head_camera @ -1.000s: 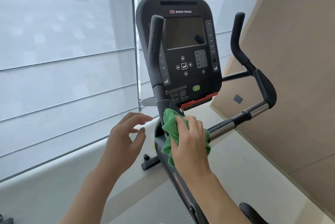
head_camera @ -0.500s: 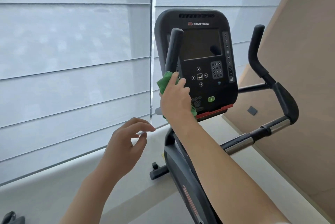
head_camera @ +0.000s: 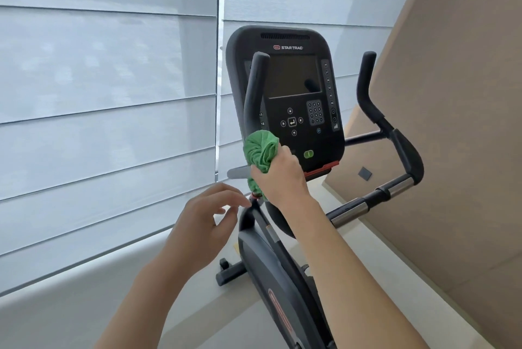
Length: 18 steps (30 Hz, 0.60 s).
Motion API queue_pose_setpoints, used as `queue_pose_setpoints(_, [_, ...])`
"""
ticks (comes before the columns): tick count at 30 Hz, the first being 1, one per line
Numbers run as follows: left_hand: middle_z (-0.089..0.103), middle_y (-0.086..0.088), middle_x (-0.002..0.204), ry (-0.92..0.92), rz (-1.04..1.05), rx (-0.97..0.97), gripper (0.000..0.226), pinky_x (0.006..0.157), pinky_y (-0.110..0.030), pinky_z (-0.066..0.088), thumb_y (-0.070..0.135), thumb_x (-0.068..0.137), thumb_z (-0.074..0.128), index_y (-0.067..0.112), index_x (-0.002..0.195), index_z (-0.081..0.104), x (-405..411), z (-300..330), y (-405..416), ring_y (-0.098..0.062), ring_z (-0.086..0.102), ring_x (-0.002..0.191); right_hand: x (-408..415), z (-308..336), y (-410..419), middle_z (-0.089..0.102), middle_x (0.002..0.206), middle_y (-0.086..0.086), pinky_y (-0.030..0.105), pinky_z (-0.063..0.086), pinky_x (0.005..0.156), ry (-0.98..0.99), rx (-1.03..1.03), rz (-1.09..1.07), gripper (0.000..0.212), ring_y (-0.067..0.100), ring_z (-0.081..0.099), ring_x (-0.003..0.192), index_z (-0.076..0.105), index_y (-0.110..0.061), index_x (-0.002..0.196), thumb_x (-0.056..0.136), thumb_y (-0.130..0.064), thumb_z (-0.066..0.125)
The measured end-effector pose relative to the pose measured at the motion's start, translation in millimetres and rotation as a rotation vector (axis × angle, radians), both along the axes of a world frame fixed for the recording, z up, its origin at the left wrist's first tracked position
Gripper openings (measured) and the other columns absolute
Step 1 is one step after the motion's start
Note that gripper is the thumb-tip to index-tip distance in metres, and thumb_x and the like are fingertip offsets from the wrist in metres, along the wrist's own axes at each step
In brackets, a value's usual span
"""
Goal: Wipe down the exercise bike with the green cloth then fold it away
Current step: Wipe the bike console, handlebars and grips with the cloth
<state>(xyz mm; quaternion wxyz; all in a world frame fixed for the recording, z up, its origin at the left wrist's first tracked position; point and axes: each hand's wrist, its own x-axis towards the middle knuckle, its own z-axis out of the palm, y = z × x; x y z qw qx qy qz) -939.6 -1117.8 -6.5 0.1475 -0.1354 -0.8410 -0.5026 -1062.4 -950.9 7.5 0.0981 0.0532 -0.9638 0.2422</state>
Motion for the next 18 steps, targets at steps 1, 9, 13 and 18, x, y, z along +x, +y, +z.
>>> queue_pose_setpoints(1, [0.07, 0.015, 0.107, -0.01, -0.003, 0.004, 0.038, 0.088, -0.029, 0.055, -0.004, 0.094, 0.059, 0.03, 0.095, 0.076, 1, -2, 0, -0.016, 0.067, 0.106, 11, -4, 3, 0.045, 0.105, 0.002, 0.044, 0.052, 0.087, 0.045, 0.072, 0.002, 0.047, 0.024, 0.047, 0.096, 0.049, -0.016, 0.126, 0.094, -0.045, 0.064])
queue_pose_setpoints(9, [0.071, 0.015, 0.106, -0.046, -0.007, 0.057, 0.039, 0.089, -0.03, 0.055, -0.003, 0.095, 0.058, 0.032, 0.093, 0.076, -1, -10, -11, -0.015, 0.067, 0.104, 107, -59, 33, 0.04, 0.153, 0.015, 0.056, 0.039, 0.116, 0.223, 0.443, -0.086, 0.082, 0.037, 0.04, 0.142, 0.031, -0.014, 0.157, 0.09, -0.046, 0.066])
queue_pose_setpoints(13, [0.07, 0.016, 0.104, -0.067, -0.012, 0.059, 0.04, 0.088, -0.024, 0.052, -0.004, 0.095, 0.059, 0.032, 0.092, 0.077, -2, -13, -10, -0.013, 0.066, 0.104, 98, -73, 27, 0.04, 0.156, 0.02, 0.064, 0.038, 0.114, 0.229, 0.51, -0.136, 0.095, 0.042, 0.04, 0.145, 0.028, -0.012, 0.16, 0.086, -0.048, 0.074])
queue_pose_setpoints(18, [0.071, 0.015, 0.103, -0.074, -0.018, 0.045, 0.041, 0.089, -0.024, 0.052, -0.004, 0.095, 0.058, 0.032, 0.092, 0.077, 7, -12, -14, -0.014, 0.067, 0.104, 55, -47, -3, 0.049, 0.142, 0.018, 0.062, 0.048, 0.099, 0.175, 0.489, -0.223, 0.095, 0.041, 0.051, 0.127, 0.032, -0.013, 0.155, 0.084, -0.062, 0.072])
